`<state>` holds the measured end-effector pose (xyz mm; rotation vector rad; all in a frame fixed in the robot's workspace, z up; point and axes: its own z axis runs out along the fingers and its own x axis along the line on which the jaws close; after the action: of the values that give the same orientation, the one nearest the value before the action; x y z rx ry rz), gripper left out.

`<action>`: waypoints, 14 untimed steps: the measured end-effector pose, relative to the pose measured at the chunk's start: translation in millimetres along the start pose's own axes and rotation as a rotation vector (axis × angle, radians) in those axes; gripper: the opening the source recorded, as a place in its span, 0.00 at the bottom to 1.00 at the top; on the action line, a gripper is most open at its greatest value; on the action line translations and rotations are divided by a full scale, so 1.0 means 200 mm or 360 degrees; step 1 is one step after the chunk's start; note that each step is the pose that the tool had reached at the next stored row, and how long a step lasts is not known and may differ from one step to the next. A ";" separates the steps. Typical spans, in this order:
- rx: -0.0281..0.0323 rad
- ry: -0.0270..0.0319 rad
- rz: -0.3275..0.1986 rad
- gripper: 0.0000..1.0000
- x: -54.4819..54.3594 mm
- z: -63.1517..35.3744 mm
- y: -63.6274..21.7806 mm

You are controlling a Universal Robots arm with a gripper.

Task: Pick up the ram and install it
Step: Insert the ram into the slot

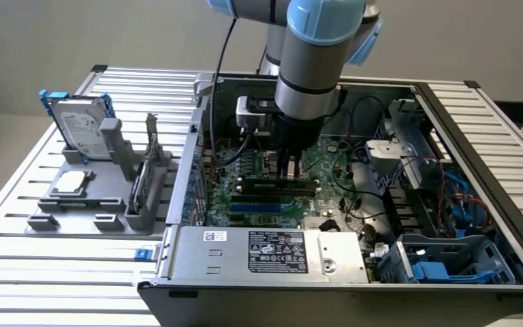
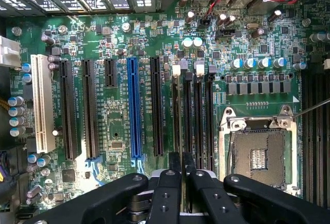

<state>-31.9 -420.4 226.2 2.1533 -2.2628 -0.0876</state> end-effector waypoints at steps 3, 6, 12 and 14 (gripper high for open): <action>-0.00001 0.00002 -0.0002 0.14 0.00 0.000 0.000; -0.00002 0.00004 -0.0006 0.14 0.00 0.000 0.000; -0.00007 0.00014 -0.0020 0.14 0.00 0.001 0.000; -0.00007 0.00014 -0.0024 0.14 0.00 0.003 0.000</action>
<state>-31.9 -420.3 225.5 2.1700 -2.2461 -0.0874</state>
